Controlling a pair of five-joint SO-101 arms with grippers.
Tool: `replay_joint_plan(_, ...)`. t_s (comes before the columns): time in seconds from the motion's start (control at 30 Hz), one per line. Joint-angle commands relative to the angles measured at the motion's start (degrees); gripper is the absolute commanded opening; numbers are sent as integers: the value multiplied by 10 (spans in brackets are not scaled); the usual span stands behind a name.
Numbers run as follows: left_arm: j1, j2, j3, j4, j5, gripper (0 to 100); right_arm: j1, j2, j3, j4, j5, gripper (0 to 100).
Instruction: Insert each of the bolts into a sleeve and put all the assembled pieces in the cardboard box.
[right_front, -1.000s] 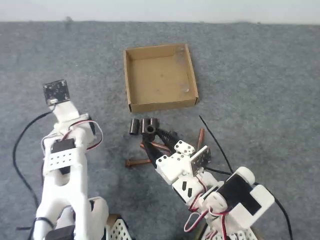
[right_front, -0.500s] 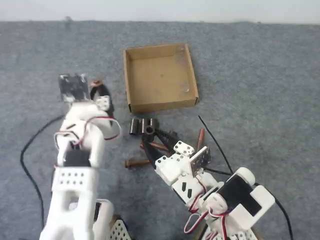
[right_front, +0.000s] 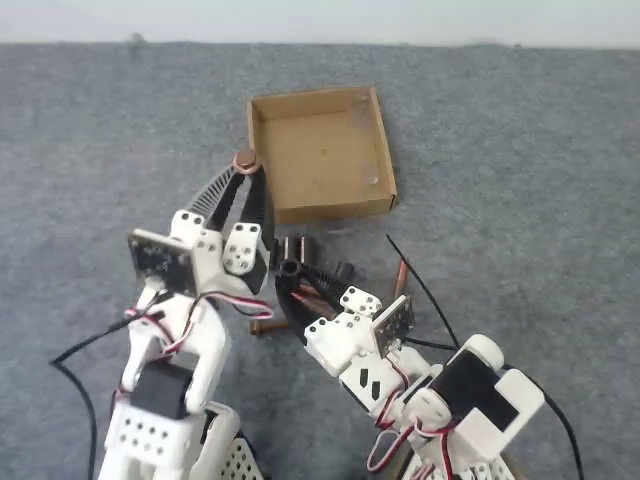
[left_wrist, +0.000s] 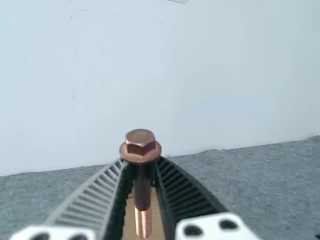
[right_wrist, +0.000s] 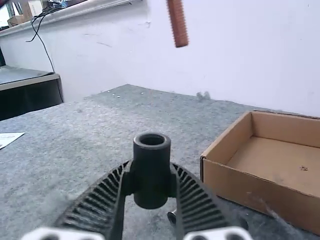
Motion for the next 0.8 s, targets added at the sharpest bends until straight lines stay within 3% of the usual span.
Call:
replay_joint_plan(0.0,10,-83,18,29,-1,13,-3,1,10,-8,8,6)
replay_joint_plan(0.27,77,-193,41,122,-1,13,-3,1,10,-8,8,6)
replay_joint_plan(0.77,83,-58,4,187,-1,13,-3,1,8,-8,49,6)
